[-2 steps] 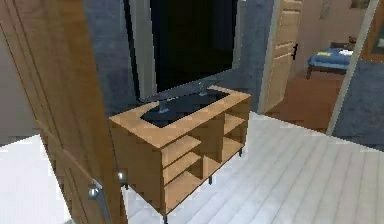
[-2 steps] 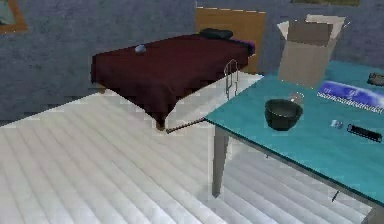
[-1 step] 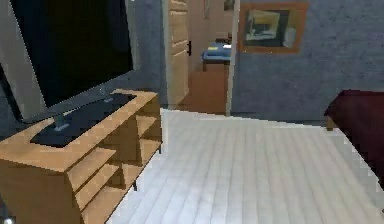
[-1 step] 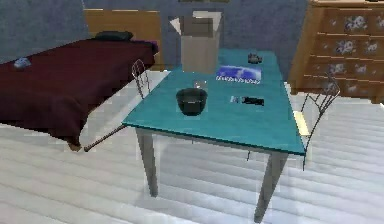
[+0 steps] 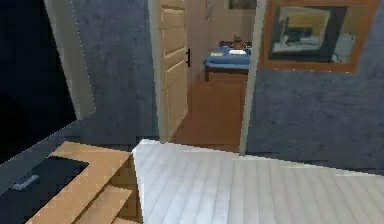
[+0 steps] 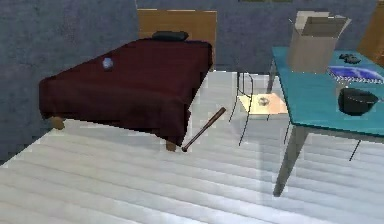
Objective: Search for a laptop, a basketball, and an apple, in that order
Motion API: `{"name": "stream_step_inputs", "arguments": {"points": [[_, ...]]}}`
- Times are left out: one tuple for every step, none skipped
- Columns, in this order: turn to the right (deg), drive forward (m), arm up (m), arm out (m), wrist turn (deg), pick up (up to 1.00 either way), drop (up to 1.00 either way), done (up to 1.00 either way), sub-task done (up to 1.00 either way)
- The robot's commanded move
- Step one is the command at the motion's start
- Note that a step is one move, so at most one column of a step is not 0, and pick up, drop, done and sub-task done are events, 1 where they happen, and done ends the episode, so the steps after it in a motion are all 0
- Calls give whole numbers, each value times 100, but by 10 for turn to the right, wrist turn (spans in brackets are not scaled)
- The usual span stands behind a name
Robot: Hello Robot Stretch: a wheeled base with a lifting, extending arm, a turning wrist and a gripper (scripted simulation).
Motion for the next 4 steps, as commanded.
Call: {"name": "stream_step_inputs", "arguments": {"points": [[30, 0, 0, 0, 0, 0, 0, 0, 0], [60, 0, 0, 0, 0, 0, 0, 0, 0], [0, 100, 0, 0, 0, 0, 0, 0, 0], [240, 0, 0, 0, 0, 0, 0, 0, 0]]}}
